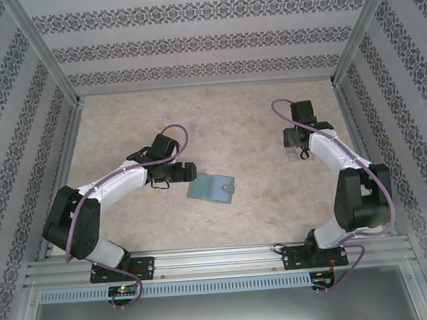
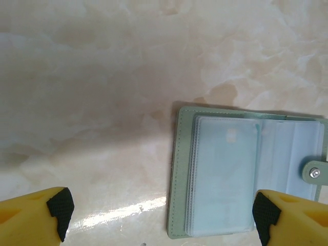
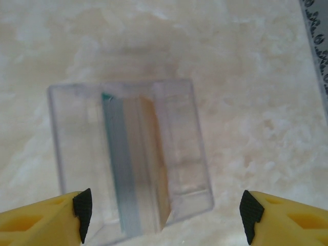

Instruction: Put the credit cards into the card holder

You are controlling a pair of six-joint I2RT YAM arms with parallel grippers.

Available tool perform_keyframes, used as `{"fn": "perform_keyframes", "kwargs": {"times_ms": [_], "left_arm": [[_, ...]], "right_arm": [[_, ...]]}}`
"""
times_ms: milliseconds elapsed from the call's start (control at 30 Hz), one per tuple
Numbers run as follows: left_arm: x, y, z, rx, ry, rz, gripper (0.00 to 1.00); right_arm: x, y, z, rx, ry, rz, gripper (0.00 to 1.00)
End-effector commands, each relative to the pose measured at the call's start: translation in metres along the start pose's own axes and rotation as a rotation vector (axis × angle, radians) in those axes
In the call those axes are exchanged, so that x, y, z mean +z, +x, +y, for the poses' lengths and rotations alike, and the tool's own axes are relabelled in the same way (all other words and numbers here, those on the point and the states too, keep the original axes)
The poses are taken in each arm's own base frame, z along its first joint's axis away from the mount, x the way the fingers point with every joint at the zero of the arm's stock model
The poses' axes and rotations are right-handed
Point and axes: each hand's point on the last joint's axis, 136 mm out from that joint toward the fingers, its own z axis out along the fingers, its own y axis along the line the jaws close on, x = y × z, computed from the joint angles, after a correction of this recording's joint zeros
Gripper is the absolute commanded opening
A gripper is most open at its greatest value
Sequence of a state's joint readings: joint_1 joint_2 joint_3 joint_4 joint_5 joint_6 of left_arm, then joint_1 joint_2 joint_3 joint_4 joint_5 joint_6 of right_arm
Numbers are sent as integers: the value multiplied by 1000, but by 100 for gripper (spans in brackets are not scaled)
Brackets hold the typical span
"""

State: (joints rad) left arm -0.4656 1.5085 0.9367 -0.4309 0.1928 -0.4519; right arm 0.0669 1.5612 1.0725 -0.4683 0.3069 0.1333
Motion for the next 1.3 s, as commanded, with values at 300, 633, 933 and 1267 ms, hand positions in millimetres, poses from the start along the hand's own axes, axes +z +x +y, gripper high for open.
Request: {"fn": "perform_keyframes", "kwargs": {"times_ms": [300, 633, 933, 1267], "left_arm": [[-6, 6, 6, 20, -40, -8, 92], [-2, 3, 3, 20, -25, -13, 92], [2, 1, 0, 17, -19, 3, 92], [-1, 5, 3, 10, -28, 4, 92]], "right_arm": [[20, -1, -1, -1, -1, 51, 80], [25, -1, -24, 7, 132, 67, 74], [0, -13, -40, 34, 195, -44, 68], [7, -10, -25, 29, 116, -18, 21]]}}
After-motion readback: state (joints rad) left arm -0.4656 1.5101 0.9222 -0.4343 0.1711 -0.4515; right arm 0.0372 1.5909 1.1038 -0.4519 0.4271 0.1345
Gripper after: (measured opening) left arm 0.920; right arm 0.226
